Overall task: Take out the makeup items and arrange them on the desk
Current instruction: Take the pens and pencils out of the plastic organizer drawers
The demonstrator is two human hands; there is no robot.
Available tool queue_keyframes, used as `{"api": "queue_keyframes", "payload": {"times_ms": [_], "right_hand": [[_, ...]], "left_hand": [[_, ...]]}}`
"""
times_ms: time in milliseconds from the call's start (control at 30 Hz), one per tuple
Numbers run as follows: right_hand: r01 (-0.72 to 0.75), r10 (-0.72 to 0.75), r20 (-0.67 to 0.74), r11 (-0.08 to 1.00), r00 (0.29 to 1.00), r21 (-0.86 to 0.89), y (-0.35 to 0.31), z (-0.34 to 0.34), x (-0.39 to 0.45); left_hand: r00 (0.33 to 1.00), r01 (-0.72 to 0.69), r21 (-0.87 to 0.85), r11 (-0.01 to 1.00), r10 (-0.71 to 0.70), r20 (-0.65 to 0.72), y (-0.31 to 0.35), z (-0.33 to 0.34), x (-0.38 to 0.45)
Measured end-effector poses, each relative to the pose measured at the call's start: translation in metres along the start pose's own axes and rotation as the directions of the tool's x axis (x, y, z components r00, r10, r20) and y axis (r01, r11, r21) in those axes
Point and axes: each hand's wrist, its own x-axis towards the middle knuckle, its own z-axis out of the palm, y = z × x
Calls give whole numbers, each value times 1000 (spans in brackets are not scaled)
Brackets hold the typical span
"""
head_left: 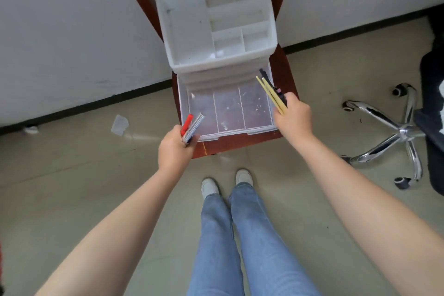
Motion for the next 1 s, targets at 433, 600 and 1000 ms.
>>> {"api": "queue_keyframes", "payload": {"times_ms": [433,600,1000], "right_hand": [[17,-17,5,1000,1000,2,-13,-15,35],[3,0,-99,1000,995,30,-13,-17,48],[138,-132,225,990,965,-9,-28,11,69]], "left_hand": [[999,-52,115,992,54,-10,23,-11,21],[997,-73,147,986,77,-28,29,-10,36],[1000,-17,41,999,18,-25,58,-3,72]]}}
